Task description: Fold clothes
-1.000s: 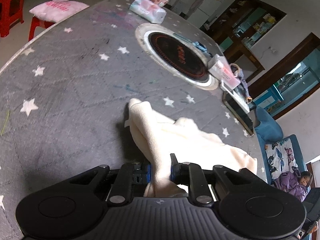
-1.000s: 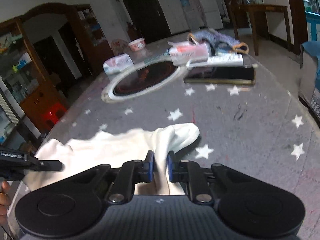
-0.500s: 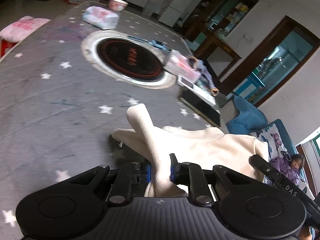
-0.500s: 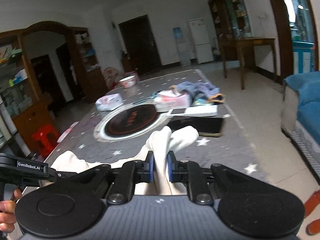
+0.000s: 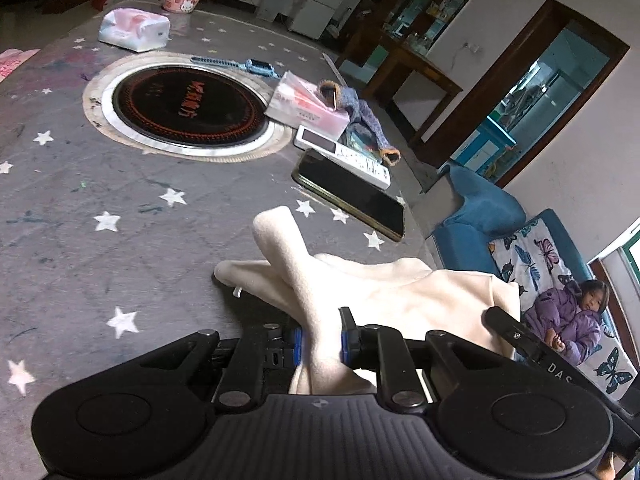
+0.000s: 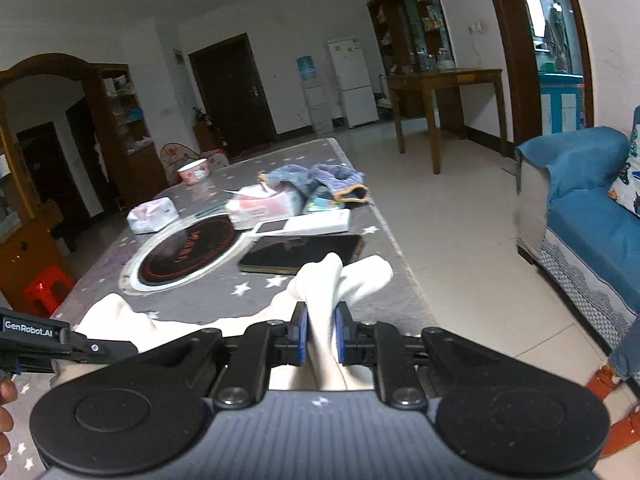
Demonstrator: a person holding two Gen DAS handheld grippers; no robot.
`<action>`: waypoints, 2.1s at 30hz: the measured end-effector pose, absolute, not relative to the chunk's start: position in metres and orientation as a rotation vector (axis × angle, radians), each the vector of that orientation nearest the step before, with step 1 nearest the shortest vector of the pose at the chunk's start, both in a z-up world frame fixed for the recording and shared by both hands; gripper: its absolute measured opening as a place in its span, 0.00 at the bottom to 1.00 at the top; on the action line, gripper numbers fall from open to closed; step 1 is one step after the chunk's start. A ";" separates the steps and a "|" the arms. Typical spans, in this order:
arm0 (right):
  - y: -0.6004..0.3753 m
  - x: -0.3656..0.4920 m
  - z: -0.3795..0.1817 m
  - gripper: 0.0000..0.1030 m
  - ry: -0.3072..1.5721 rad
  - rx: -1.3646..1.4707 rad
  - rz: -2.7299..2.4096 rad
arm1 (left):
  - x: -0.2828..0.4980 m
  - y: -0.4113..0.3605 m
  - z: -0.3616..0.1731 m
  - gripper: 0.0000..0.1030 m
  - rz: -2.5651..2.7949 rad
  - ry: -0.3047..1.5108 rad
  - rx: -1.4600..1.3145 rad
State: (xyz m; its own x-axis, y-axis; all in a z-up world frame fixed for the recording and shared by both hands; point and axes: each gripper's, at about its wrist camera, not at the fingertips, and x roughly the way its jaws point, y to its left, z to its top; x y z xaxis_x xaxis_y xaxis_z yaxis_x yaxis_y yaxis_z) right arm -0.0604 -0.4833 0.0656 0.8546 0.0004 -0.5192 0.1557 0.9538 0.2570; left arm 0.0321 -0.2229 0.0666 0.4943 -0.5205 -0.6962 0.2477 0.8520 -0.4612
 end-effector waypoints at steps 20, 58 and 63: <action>-0.502 -0.052 0.032 0.22 0.619 0.296 -0.180 | 0.038 -0.222 0.029 0.28 -0.418 1.046 -0.217; -0.467 -0.037 0.025 0.49 0.706 0.193 -0.121 | 0.041 -0.214 0.062 0.46 -0.387 0.958 -0.115; -0.466 -0.031 0.021 0.54 0.718 0.190 -0.122 | 0.045 -0.229 0.054 0.46 -0.400 0.966 -0.082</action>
